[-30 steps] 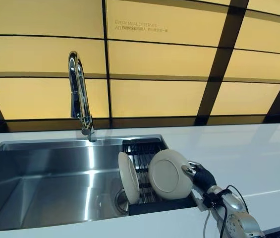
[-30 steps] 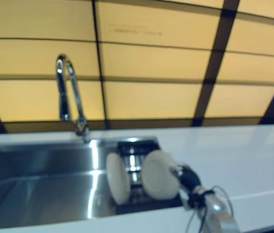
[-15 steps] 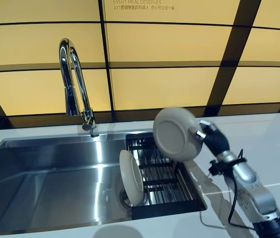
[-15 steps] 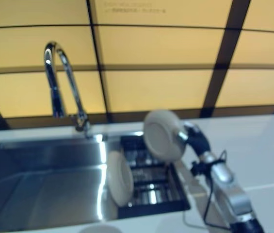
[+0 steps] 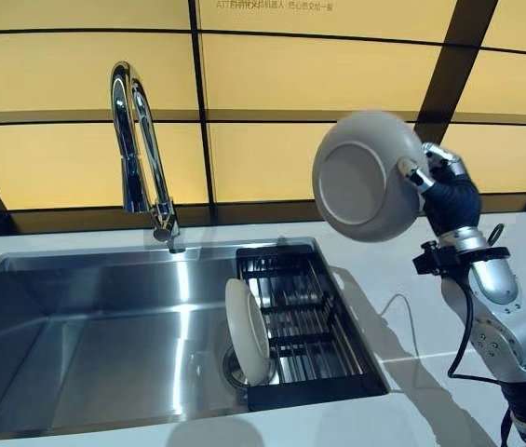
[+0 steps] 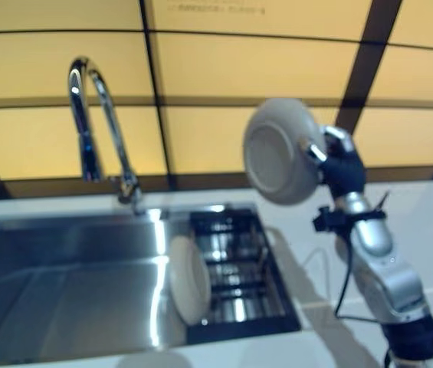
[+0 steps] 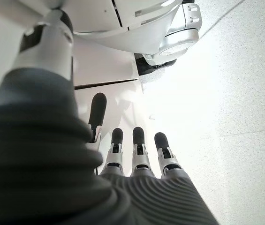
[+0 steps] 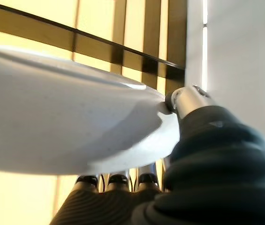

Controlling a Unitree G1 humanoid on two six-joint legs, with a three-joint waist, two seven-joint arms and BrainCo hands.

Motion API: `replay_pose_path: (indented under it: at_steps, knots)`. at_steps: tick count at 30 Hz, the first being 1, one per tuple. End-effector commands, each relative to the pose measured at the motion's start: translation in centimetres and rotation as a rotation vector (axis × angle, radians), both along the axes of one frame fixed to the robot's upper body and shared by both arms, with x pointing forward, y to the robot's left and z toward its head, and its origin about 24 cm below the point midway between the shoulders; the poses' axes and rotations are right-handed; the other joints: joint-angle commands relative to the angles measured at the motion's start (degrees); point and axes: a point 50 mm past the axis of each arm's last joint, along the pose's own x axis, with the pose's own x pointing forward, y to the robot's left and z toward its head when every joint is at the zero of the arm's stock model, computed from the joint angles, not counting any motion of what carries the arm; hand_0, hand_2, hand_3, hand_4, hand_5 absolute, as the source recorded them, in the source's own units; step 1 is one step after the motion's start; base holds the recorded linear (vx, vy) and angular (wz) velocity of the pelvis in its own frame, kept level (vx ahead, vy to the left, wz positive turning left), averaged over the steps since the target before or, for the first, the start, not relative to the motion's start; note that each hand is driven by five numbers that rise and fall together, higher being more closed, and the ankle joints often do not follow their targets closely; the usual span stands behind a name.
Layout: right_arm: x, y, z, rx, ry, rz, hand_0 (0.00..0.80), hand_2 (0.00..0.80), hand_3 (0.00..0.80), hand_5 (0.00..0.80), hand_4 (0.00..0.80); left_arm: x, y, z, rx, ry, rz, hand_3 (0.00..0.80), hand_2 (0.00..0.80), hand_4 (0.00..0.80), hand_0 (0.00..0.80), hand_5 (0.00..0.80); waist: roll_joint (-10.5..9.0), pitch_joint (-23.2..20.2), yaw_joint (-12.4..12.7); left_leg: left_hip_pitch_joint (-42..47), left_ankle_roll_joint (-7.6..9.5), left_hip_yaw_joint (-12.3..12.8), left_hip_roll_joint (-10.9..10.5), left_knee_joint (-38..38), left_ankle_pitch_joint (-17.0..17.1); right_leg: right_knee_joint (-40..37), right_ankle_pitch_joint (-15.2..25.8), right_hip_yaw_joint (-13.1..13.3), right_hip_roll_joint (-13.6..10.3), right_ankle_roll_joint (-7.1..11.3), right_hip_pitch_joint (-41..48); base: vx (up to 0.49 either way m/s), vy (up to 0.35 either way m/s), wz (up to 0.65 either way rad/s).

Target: Take plates into dishwasher

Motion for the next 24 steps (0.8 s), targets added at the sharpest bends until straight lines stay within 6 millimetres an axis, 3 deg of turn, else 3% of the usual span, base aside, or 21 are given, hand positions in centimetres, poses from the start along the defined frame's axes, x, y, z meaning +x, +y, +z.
replay_pose_path:
  at_steps: [1,8,12,15,24]
  knots:
    - [-2.4,-1.1,6.1,0.038,-0.331,-0.099,0.800,0.800,0.800,0.800,0.800,4.2,-0.5,0.4,-0.016,-0.100,-0.137,0.000,0.000,0.000,0.000,0.000,-2.22,-0.44,2.05,1.98,2.51,1.45,-4.16,0.84,-4.62,1.85,-0.34,1.19,-1.60,4.74,1.15,-0.049,0.048,0.01]
    - [-4.1,-5.2,8.1,-0.026,-0.427,-0.370,0.800,0.800,0.800,0.800,0.800,4.1,0.3,0.6,-0.003,-0.099,-0.139,0.000,0.000,0.000,0.000,0.000,-2.58,-0.28,0.12,1.52,2.98,2.77,-4.35,1.92,-4.51,4.29,0.55,2.86,-2.38,5.63,-1.05,-0.024,0.052,-0.07]
    - [-4.7,-7.7,8.0,-0.059,-0.406,-0.492,0.800,0.800,0.800,0.800,0.800,4.6,0.7,0.8,0.003,-0.118,-0.133,0.000,0.000,0.000,0.000,0.000,-2.69,-0.04,-1.61,2.06,3.05,3.30,-4.24,2.39,-5.58,5.39,1.18,4.35,-2.65,6.60,-2.21,-0.032,0.059,-0.21]
    - [-5.4,-10.0,7.4,-0.080,-0.380,-0.604,0.800,0.800,0.800,0.800,0.800,5.2,0.9,1.0,0.014,-0.131,-0.126,0.000,0.000,0.000,0.000,0.000,-3.01,0.25,-3.21,2.00,3.24,4.27,-4.18,2.96,-5.98,6.43,2.29,5.73,-2.98,7.31,-3.57,-0.056,0.053,-0.28]
    - [-6.9,-14.5,5.3,-0.082,-0.250,-0.791,0.800,0.800,0.800,0.800,0.800,5.6,1.7,1.2,0.030,-0.123,-0.113,0.000,0.000,0.000,0.000,0.000,-3.83,0.73,-6.93,2.90,3.77,7.31,-4.34,1.73,-6.31,6.96,4.75,7.56,-3.28,8.49,-6.97,-0.037,0.051,-0.25]
